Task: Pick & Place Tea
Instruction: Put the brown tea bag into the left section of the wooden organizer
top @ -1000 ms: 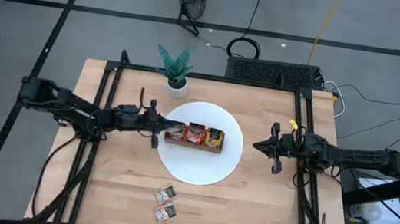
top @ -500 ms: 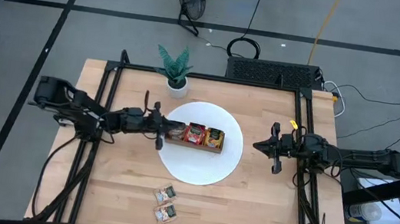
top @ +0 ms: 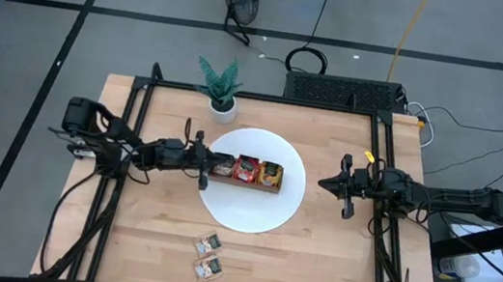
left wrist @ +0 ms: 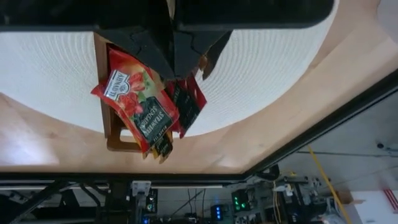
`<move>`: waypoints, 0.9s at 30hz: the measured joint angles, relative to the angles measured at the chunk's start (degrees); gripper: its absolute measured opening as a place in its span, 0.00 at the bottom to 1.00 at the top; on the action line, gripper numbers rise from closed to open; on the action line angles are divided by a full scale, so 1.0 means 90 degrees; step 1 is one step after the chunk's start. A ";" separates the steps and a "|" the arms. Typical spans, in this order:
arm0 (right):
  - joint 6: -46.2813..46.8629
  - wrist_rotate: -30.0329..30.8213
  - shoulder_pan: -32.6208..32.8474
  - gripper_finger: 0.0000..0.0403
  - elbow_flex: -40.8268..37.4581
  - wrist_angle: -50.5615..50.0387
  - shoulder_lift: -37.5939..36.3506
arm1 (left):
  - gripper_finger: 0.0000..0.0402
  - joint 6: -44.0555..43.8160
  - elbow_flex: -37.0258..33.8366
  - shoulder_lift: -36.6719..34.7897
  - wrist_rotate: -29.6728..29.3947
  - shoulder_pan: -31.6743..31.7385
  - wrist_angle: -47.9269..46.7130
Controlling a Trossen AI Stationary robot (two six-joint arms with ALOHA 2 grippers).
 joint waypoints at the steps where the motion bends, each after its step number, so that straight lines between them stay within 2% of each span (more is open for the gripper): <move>1: 0.0000 0.0000 -0.0002 0.01 0.0000 0.0000 0.0001 | 0.02 0.0000 0.0000 -0.0011 -0.0020 0.0000 0.0005; 7: 0.0000 -0.0001 -0.0002 0.01 0.0000 0.0000 0.0001 | 0.09 -0.0041 0.0000 -0.0014 -0.0181 0.0000 0.0026; 17: 0.0000 -0.0002 -0.0002 0.01 0.0000 0.0000 0.0000 | 0.24 -0.0086 0.0000 -0.0014 -0.1169 -0.0002 0.0026; 27: 0.0000 -0.0001 -0.0002 0.01 0.0000 0.0000 0.0001 | 0.39 -0.0050 0.0000 -0.0019 -0.1239 -0.0294 0.0034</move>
